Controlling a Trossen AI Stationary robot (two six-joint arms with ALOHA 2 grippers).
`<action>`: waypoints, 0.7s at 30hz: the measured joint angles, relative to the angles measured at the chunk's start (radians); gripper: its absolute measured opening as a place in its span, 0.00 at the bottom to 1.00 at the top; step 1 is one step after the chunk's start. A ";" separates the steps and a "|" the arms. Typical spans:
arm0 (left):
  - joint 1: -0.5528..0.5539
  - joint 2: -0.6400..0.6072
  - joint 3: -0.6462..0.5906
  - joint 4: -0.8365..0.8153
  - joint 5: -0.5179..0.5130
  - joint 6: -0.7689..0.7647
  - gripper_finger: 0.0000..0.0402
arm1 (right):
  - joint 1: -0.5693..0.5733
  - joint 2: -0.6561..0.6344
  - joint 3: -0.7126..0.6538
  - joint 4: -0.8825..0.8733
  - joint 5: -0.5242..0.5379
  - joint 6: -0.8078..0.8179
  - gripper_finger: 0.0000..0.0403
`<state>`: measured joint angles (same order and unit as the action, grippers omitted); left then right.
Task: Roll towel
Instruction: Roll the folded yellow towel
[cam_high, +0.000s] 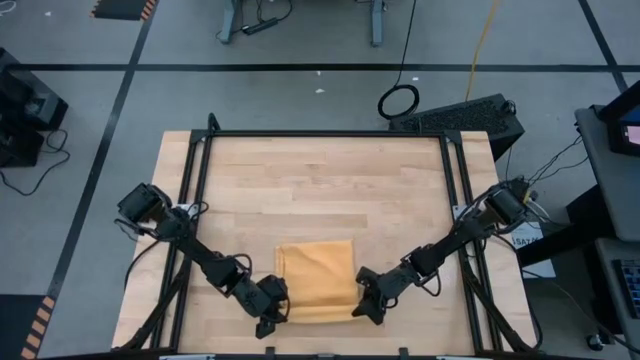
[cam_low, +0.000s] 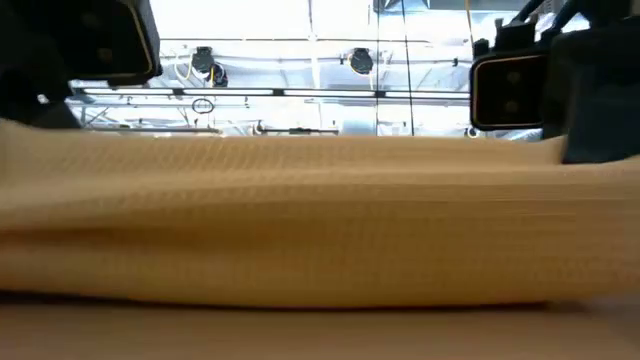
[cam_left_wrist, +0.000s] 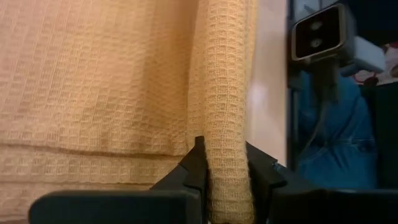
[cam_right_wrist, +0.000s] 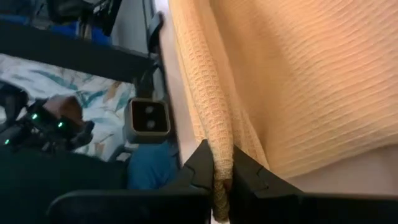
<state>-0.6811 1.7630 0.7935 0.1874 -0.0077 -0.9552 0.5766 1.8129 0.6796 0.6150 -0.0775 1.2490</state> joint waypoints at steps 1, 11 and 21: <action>0.000 0.000 0.000 -0.010 0.000 -0.004 0.15 | -0.007 0.001 0.000 -0.001 0.007 -0.004 0.03; -0.003 0.000 -0.001 -0.094 -0.012 -0.067 0.15 | -0.039 0.001 0.000 -0.069 0.040 -0.074 0.16; 0.005 0.000 -0.001 -0.089 -0.017 -0.096 0.15 | 0.048 -0.062 -0.002 -0.117 0.219 -0.426 0.20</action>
<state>-0.6765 1.7628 0.7925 0.0980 -0.0248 -1.0508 0.6242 1.7512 0.6777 0.4981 0.1411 0.8233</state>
